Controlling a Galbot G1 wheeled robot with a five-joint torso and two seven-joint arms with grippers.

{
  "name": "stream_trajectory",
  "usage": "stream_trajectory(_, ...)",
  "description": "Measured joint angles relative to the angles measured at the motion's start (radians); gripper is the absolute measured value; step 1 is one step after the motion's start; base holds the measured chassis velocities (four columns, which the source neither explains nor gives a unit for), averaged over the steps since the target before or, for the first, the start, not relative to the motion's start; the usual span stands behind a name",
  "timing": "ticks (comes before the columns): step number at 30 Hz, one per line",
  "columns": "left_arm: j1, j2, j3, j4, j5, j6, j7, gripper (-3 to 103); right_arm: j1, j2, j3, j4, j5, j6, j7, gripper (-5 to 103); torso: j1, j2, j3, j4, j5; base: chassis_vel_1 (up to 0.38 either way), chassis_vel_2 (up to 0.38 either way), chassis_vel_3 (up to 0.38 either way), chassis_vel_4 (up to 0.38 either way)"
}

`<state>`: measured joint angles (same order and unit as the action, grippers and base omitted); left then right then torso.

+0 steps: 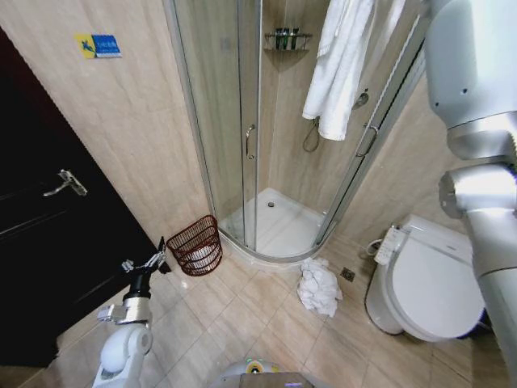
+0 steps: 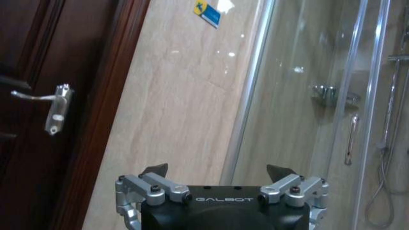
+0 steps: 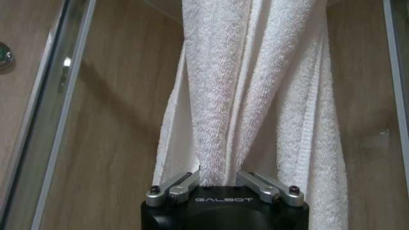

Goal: Discard the used towel into the hamper.

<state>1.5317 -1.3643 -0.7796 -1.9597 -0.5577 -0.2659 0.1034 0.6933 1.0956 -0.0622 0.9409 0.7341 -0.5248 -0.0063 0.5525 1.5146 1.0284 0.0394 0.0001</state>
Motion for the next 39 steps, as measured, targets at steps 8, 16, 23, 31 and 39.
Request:
stream_trajectory(8,0.005,-0.002,-0.01,-0.011,0.004,0.003,0.007,100,-0.04,-0.045,-0.007,0.125,0.038,-0.032,0.036,7,0.023,0.051,0.027,0.0,-0.0001,0.0,0.0,0.0,0.0)
stream_trajectory(16,0.015,-0.004,-0.007,-0.012,0.007,-0.001,0.01,100,-0.122,-0.129,0.001,0.325,0.134,-0.095,0.132,7,0.045,0.098,0.052,0.0,-0.0004,0.0,0.0,0.0,0.0)
stream_trajectory(23,0.007,-0.005,0.003,-0.015,0.011,0.0,0.011,100,-0.278,-0.236,0.064,0.554,0.249,-0.142,0.224,7,0.048,0.104,0.055,0.0,-0.0001,0.0,0.0,0.0,0.0)
stream_trajectory(31,-0.007,-0.01,0.025,-0.015,0.041,0.012,0.012,100,-0.566,-0.396,0.255,0.837,0.354,-0.156,0.284,7,0.048,0.103,0.054,0.0,-0.0004,0.0,0.0,0.0,0.0)
stream_trajectory(39,-0.023,-0.011,0.046,-0.014,0.057,0.024,0.011,100,-0.871,-0.477,0.412,1.041,0.416,-0.154,0.332,7,0.047,0.1,0.053,-0.0002,0.0005,0.0,0.0,0.0,0.0)
